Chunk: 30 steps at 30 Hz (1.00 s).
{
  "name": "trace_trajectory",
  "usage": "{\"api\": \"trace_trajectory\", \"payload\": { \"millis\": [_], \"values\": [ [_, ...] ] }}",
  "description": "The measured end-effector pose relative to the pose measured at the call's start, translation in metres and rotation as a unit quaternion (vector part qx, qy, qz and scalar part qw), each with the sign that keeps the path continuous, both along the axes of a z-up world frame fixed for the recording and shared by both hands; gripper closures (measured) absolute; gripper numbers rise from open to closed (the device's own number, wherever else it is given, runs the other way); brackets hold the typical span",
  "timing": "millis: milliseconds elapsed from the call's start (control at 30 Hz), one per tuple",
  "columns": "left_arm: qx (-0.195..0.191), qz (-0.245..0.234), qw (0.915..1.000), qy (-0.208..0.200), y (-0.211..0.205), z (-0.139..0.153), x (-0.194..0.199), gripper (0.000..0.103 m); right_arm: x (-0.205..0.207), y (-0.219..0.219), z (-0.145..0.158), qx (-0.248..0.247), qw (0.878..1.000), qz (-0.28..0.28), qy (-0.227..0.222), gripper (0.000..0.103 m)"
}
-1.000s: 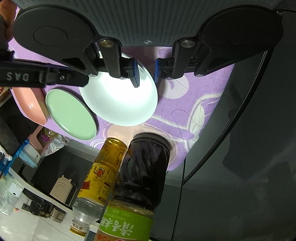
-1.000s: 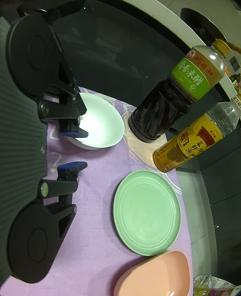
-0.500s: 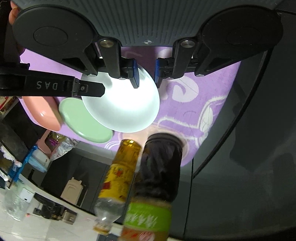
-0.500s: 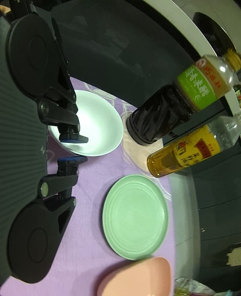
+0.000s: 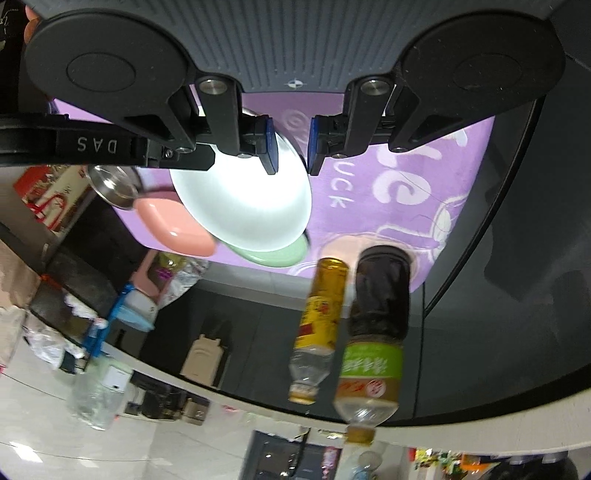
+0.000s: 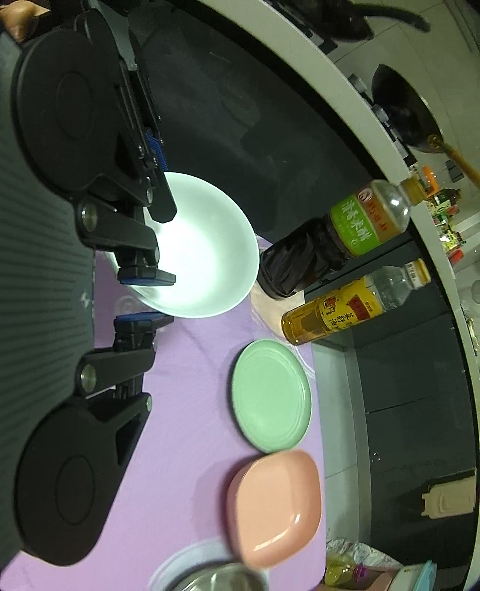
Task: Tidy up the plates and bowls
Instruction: 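Carry the small white bowl into the stacked bowls with the left gripper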
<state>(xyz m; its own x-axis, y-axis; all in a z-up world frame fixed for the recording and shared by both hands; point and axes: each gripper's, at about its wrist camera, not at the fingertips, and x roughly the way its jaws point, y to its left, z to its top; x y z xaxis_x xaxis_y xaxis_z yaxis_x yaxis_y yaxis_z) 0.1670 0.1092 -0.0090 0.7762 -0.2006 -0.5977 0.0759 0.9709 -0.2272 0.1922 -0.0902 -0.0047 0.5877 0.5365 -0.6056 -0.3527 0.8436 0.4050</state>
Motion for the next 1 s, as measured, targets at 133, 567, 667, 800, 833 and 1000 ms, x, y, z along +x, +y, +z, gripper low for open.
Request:
{"api": "trace_trajectory", "payload": {
  "millis": [133,567,667,800,833,1000],
  "values": [
    [0.005,-0.011,0.9999,-0.008,-0.013,0.007,-0.025,0.087,-0.033,-0.01,0.008,-0.006,1.0,-0.002,-0.006,0.087],
    [0.003,-0.038,0.9992,-0.013,-0.03,0.011,-0.098,0.087,-0.108,-0.031,0.007,-0.004,1.0,-0.016,-0.011,0.087],
    [0.005,-0.041,0.9991,-0.01,-0.034,0.009,-0.11,0.087,-0.118,-0.034,0.003,-0.001,1.0,-0.019,-0.005,0.086],
    [0.007,-0.047,0.9988,-0.008,-0.04,0.007,-0.123,0.087,-0.133,-0.04,0.0,-0.002,1.0,-0.022,-0.005,0.086],
    [0.009,-0.049,0.9988,-0.007,-0.041,0.006,-0.126,0.087,-0.136,-0.041,0.0,-0.002,1.0,-0.023,-0.006,0.086],
    [0.016,-0.058,0.9982,-0.001,-0.05,0.003,-0.14,0.087,-0.152,-0.047,-0.004,-0.007,1.0,-0.023,-0.005,0.085]
  ]
}}
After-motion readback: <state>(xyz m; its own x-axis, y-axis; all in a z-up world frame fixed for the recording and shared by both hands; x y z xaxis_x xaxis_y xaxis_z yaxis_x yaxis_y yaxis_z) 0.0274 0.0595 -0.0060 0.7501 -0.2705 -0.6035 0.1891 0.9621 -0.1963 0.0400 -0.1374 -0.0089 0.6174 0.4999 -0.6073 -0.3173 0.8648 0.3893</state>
